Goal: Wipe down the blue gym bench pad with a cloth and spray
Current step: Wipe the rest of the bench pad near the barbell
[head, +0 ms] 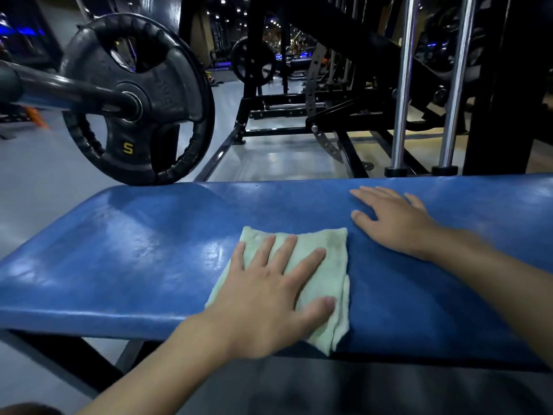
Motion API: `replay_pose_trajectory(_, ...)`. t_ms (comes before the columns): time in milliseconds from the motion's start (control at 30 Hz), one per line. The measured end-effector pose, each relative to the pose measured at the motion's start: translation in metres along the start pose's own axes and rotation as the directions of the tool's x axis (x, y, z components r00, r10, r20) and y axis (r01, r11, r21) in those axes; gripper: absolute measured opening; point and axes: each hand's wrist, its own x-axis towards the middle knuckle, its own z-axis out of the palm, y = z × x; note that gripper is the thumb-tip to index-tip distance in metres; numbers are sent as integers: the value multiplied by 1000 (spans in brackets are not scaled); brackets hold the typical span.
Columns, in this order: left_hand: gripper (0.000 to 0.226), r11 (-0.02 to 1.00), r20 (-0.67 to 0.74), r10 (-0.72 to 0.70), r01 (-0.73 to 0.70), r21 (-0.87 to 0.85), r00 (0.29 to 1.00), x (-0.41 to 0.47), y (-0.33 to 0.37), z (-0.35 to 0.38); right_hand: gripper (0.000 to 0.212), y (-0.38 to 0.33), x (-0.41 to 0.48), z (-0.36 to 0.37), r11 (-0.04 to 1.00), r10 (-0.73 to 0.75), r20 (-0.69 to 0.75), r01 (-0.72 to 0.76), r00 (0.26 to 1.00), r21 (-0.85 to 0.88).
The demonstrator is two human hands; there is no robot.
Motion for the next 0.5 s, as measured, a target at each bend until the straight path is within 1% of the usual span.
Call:
replay_pose_trajectory(100, 79, 999, 12, -31, 31, -37, 999, 35, -16, -3, 57, -6, 4, 12, 1000, -13, 60, 15, 998, -21)
replay_pose_trajectory(200, 68, 995, 3, -84, 84, -49, 996, 84, -38, -6, 57, -4, 4, 17, 1000, -17, 34, 17, 999, -20)
replay_pose_trajectory(400, 69, 983, 47, -173, 175, -62, 984, 186, -73, -22, 54, -5, 4, 19, 1000, -19, 6, 19, 1000, -23)
replay_pose_trajectory(500, 71, 976, 46, -202, 205, -71, 978, 206, -78, -25, 54, -5, 3, 18, 1000, -18, 1, 18, 1000, -12)
